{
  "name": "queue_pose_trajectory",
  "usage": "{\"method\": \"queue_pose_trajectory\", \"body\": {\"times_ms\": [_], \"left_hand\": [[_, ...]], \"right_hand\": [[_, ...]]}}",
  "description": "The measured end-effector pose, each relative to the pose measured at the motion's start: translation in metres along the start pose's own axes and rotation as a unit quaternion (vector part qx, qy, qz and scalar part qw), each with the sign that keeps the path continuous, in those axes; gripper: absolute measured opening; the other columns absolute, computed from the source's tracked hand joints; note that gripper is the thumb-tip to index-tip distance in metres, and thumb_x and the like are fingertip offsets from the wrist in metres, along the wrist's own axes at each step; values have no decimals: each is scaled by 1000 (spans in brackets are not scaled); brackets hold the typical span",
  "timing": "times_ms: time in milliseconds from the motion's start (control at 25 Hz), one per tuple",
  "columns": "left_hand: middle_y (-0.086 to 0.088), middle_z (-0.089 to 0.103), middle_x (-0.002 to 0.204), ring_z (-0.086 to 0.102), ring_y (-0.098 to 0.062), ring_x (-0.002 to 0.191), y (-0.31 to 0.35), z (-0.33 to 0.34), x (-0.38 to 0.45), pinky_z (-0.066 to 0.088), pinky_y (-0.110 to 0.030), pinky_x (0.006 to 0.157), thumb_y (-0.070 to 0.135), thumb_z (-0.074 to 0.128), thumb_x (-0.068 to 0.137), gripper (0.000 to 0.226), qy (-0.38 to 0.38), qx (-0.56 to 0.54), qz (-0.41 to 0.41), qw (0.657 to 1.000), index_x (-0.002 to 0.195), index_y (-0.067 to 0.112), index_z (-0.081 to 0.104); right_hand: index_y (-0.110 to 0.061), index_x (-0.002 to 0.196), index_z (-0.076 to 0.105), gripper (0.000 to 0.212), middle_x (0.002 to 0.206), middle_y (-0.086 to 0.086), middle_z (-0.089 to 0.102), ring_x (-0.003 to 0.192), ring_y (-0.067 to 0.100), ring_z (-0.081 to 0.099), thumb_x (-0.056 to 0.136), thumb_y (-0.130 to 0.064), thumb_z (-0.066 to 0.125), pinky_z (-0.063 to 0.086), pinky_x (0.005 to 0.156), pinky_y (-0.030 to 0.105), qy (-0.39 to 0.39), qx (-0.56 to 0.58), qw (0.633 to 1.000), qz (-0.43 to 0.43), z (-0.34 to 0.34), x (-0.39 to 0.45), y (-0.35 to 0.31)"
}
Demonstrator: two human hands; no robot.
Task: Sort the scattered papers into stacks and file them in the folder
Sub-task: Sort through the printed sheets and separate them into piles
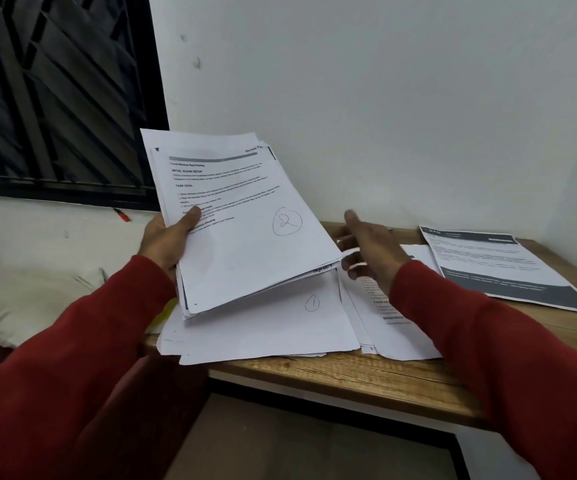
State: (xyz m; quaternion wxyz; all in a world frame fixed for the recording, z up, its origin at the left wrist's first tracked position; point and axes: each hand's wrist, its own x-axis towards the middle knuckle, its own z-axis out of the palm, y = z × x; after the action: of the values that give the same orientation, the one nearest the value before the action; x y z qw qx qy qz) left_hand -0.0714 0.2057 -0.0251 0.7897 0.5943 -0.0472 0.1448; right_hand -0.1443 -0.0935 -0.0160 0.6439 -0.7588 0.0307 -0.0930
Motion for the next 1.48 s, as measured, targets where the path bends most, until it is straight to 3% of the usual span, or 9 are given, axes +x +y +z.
{"method": "queue_pose_trajectory", "body": {"times_ms": [200, 400, 520, 680, 840, 1000, 1120, 1280, 1480], "left_hand": [[-2, 76, 108, 74, -19, 92, 6, -6, -10, 61, -31, 70, 24, 62, 95, 29, -95, -9, -37, 995, 122, 13, 64], [-8, 71, 121, 71, -22, 101, 2, -38, -10, 61, -31, 72, 21, 62, 95, 37, -105, 17, -60, 993, 131, 10, 60], [-9, 70, 121, 72, -18, 95, 4, -65, -6, 61, -29, 75, 18, 63, 94, 37, -90, 56, -64, 992, 130, 9, 61], [-7, 70, 118, 73, -17, 89, 5, -87, -6, 61, -29, 73, 16, 63, 94, 35, -76, 80, -69, 992, 128, 10, 62], [-10, 69, 124, 69, -25, 103, 3, -91, -7, 59, -34, 82, 17, 64, 94, 37, -76, 95, -71, 990, 130, 8, 61], [-8, 71, 118, 74, -16, 89, 8, -91, -8, 61, -26, 71, 17, 63, 94, 36, -89, 88, -67, 990, 129, 8, 62], [-9, 70, 121, 71, -21, 100, 9, -87, -6, 61, -31, 75, 16, 64, 93, 38, -88, 72, -70, 991, 130, 8, 62], [-9, 71, 119, 71, -25, 102, 7, -71, -8, 62, -30, 73, 17, 65, 92, 37, -111, 77, -77, 988, 128, 8, 63], [-10, 72, 116, 74, -23, 94, 5, -35, -13, 61, -29, 68, 16, 65, 91, 36, -140, 65, -94, 984, 126, 8, 64]], "right_hand": [[-5, 92, 65, 26, 90, 11, 70, 73, 23, 65, 83, -25, 79, 55, 63, 34, -16, -14, 999, -37, 26, 5, -15], [-7, 100, 71, 31, 84, 6, 72, 60, 18, 64, 94, -36, 64, 50, 50, 25, -82, -10, 996, 21, 30, -6, -13], [-12, 100, 65, 50, 86, 5, 69, 60, 21, 60, 92, -60, 53, 46, 54, 25, -55, -224, 972, 48, 22, -11, -6], [-21, 132, 47, 68, 115, -4, 55, 107, 21, 53, 81, -59, 70, 35, 81, 27, -63, -488, 870, 22, 25, -8, 3], [-18, 140, 43, 71, 136, 6, 53, 122, 26, 52, 81, -35, 79, 42, 88, 27, -52, -445, 893, 37, 27, 7, 7], [-16, 119, 58, 44, 98, -1, 63, 97, 22, 60, 80, -13, 79, 49, 84, 31, 15, -292, 956, -1, 3, 19, 7], [-13, 91, 69, 11, 85, 7, 65, 80, 25, 60, 83, -20, 73, 45, 74, 29, 156, -291, 941, -74, -33, 29, -8], [-5, 81, 68, 13, 71, 5, 56, 63, 19, 51, 84, -17, 71, 44, 65, 31, 291, -77, 945, -132, -83, 27, -30], [-13, 80, 69, 11, 85, 10, 69, 69, 23, 68, 89, -7, 70, 60, 71, 38, 216, 69, 971, -77, -76, 8, -38]]}}
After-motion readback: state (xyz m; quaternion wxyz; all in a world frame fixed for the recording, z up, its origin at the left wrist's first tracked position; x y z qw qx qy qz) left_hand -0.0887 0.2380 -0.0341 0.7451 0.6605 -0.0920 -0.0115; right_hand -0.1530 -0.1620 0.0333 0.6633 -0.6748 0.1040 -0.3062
